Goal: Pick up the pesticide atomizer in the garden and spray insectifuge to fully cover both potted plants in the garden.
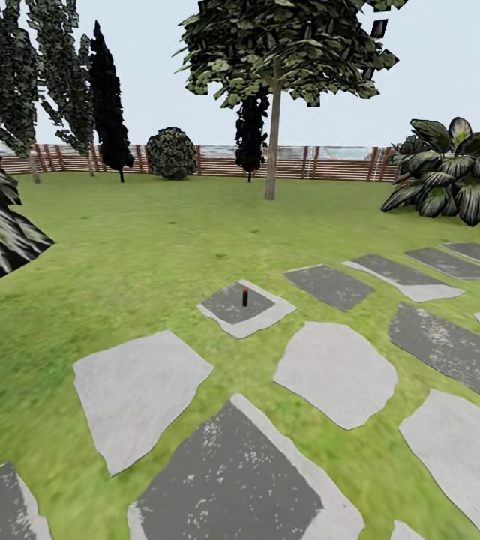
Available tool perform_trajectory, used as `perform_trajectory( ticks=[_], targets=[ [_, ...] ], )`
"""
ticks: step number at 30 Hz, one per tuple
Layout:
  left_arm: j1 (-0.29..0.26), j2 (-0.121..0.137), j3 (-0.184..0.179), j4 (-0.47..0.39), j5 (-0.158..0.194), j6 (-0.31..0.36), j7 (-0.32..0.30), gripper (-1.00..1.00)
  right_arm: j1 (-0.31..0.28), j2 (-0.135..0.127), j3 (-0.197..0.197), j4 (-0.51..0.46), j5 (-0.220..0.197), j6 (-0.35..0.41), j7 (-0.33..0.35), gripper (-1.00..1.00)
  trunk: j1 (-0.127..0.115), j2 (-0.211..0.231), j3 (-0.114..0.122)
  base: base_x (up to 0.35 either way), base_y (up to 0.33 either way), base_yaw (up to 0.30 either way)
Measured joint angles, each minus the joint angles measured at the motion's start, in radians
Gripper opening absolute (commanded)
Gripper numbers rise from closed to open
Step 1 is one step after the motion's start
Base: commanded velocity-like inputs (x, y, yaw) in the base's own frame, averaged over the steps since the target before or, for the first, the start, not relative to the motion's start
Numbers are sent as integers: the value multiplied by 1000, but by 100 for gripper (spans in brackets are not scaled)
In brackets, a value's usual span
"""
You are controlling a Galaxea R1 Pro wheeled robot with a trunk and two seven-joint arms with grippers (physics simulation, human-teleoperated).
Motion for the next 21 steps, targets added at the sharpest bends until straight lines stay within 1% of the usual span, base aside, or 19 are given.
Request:
perform_trajectory(
  ticks=[21],
  targets=[
    [1,0,0,0,0,0,0,100,0,0,2,2,1,0,0,100,0,0,0,286,-155,0]
  ],
)
